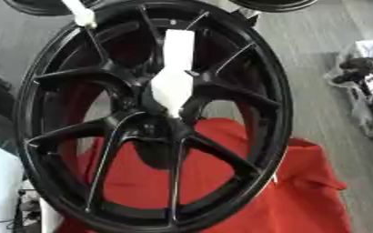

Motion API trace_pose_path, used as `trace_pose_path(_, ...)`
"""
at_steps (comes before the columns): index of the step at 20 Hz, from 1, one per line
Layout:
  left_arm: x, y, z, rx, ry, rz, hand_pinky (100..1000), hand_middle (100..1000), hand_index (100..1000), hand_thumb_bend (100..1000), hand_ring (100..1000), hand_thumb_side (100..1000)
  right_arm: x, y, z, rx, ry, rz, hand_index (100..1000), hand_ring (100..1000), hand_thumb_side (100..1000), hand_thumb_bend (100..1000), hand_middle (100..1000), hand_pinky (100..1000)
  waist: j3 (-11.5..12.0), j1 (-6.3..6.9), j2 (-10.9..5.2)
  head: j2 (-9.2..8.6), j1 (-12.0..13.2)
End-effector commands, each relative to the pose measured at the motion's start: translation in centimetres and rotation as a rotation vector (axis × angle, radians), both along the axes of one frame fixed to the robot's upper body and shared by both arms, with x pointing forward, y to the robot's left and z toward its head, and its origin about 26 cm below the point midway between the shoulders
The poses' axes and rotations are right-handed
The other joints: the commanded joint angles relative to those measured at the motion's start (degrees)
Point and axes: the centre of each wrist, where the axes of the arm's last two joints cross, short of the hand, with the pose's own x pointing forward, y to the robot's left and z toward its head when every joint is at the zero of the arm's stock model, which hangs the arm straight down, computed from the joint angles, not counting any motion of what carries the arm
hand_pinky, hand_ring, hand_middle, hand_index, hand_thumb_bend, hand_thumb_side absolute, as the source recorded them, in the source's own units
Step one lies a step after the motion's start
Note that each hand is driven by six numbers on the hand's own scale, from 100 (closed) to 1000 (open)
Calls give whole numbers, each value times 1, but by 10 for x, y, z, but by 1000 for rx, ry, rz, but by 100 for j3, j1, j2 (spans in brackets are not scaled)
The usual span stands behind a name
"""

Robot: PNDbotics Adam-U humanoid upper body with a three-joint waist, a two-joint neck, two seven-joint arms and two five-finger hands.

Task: Pull the pin out of the wheel hub.

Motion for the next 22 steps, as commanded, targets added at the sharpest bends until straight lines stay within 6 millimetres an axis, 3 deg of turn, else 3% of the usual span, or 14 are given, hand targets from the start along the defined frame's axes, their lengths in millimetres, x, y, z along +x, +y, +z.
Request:
trace_pose_path(1, -22, 50, 11, 21, -44, 127, 689, 227, 236, 100, 482, 100, -2, -6, 10, -30, -27, -19, 685, 627, 547, 100, 666, 936, 10, -11, -135, -37, -37)
trace_pose_path(3, -26, 71, -1, -10, -27, 188, 713, 316, 328, 103, 517, 100, -2, -7, 11, -27, -32, -21, 685, 627, 545, 100, 667, 936, 10, -21, -129, -48, -39)
trace_pose_path(5, -29, 88, -12, -33, -4, 238, 760, 460, 468, 134, 597, 100, -2, -7, 11, -24, -35, -24, 685, 627, 545, 100, 667, 936, 15, -32, -120, -57, -53)
trace_pose_path(6, -30, 95, -17, -38, 8, 264, 812, 611, 632, 178, 711, 100, -2, -7, 11, -23, -36, -26, 685, 627, 546, 100, 667, 936, 18, -37, -116, -58, -58)
trace_pose_path(7, -32, 102, -21, -36, 17, 291, 842, 708, 733, 225, 779, 100, -2, -7, 11, -22, -36, -27, 685, 627, 545, 100, 667, 936, 21, -42, -112, -58, -59)
trace_pose_path(8, -34, 107, -23, -31, 21, 322, 858, 745, 781, 253, 808, 100, -2, -8, 11, -22, -37, -28, 685, 627, 545, 100, 667, 936, 22, -44, -109, -58, -58)
trace_pose_path(9, -35, 113, -26, -25, 20, 355, 871, 772, 816, 280, 830, 250, -2, -8, 11, -21, -37, -28, 685, 627, 545, 100, 667, 936, 22, -47, -108, -57, -56)
trace_pose_path(12, -34, 126, -34, -24, 17, 438, 883, 797, 857, 301, 845, 497, -2, -8, 11, -21, -37, -29, 685, 626, 545, 100, 667, 936, 23, -55, -105, -65, -61)
trace_pose_path(14, -33, 131, -38, -29, 19, 464, 884, 805, 871, 313, 847, 538, -2, -8, 11, -20, -37, -30, 685, 626, 544, 100, 667, 936, 22, -59, -104, -66, -57)
trace_pose_path(17, -32, 135, -41, -29, 18, 478, 883, 803, 872, 297, 846, 550, -2, -8, 11, -20, -36, -30, 685, 625, 544, 100, 666, 936, 20, -60, -105, -65, -44)
trace_pose_path(19, -32, 135, -42, -42, 14, 471, 877, 795, 862, 187, 840, 489, -2, -8, 11, -19, -35, -31, 685, 625, 544, 100, 665, 936, 19, -61, -106, -60, -41)
trace_pose_path(20, -31, 134, -43, -62, 13, 458, 869, 786, 859, 100, 834, 525, -2, -8, 11, -19, -35, -31, 685, 625, 544, 100, 665, 936, 18, -61, -106, -58, -38)
trace_pose_path(22, -28, 132, -46, -133, 18, 421, 836, 744, 832, 100, 796, 428, -2, -8, 11, -18, -35, -32, 686, 625, 543, 100, 665, 936, 17, -65, -107, -51, -37)
